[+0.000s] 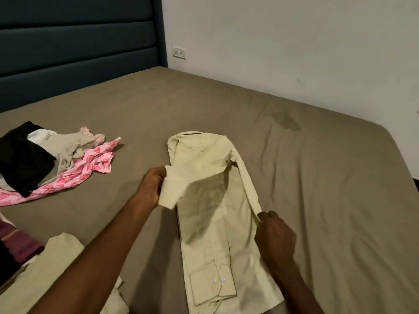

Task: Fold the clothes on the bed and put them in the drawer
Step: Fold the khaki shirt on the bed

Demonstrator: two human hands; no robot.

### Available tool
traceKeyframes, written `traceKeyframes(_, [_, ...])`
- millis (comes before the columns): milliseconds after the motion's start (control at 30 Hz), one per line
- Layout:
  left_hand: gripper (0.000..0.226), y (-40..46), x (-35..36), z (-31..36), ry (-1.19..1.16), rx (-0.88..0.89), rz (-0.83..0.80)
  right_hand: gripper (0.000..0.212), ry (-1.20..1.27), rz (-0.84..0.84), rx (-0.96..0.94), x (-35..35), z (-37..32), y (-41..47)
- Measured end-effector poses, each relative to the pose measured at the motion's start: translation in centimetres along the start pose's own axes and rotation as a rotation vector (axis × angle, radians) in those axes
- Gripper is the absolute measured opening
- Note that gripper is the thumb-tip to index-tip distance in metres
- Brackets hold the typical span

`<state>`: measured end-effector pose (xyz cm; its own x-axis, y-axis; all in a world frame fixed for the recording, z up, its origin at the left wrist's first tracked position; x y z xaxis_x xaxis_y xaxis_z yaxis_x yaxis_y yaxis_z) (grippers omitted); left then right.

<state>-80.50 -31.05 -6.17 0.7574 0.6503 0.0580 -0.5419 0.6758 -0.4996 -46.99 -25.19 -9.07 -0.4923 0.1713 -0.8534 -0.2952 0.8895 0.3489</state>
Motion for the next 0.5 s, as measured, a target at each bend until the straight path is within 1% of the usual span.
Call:
traceKeyframes(100, [0.022,1.0,-5.0,2.2,0.081,-0.009,0.111,0.036,0.049,-0.074,-0.055,1.5,-2.5,-0.9])
traceKeyframes(133, [0.019,1.6,-6.6,2.4,0.107,-0.011,0.122,0.039,0.062,-0.097,-0.069,2.3,-3.1,-1.1])
traceKeyframes(167, [0.018,1.7,-7.6,2.6,0.139,-0.022,0.121,0.042,0.066,-0.107,-0.087,3.0,-3.6,-1.4])
traceKeyframes(200, [0.020,2.0,-8.5,2.6,0.154,-0.019,0.087,0.046,0.063,-0.106,-0.109,3.6,-4.2,-1.6])
traceKeyframes(267, [0.024,2.3,-9.5,2.8,0.174,0.011,0.032,0.060,0.064,-0.078,-0.130,4.1,-5.0,-1.8])
traceKeyframes(300, [0.022,2.6,-9.8,3.2,0.171,0.033,0.047,0.065,0.070,-0.068,-0.118,4.3,-5.1,-1.8])
traceKeyframes(333, [0.020,3.0,-10.0,3.7,0.144,0.072,0.048,0.065,0.078,-0.052,-0.084,4.1,-4.9,-1.7])
traceKeyframes(367, [0.017,3.0,-9.8,4.6,0.093,0.114,0.026,0.061,0.086,-0.037,-0.043,4.0,-4.5,-1.4])
traceKeyframes(400, [0.017,3.2,-9.4,5.4,0.037,0.155,-0.002,0.051,0.102,-0.009,0.008,3.6,-4.0,-1.3])
traceKeyframes(433, [0.021,3.5,-9.0,6.3,-0.010,0.183,-0.029,0.040,0.127,0.037,0.045,3.2,-3.4,-1.2])
traceKeyframes(500, [0.042,3.9,-7.7,8.0,-0.097,0.210,-0.113,0.021,0.249,0.178,0.112,2.2,-2.1,-1.2])
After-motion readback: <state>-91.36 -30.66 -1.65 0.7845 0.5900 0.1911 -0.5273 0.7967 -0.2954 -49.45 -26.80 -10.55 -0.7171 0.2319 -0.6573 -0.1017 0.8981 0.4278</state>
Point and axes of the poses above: each hand's wrist, its own y-axis towards the middle knuckle, its own x-axis out of the palm, z = x × y, the point moved 5 cm from there along y, towards the middle knuckle, and after that the axes turned 12 degrees about y, right-handed, at the moved point
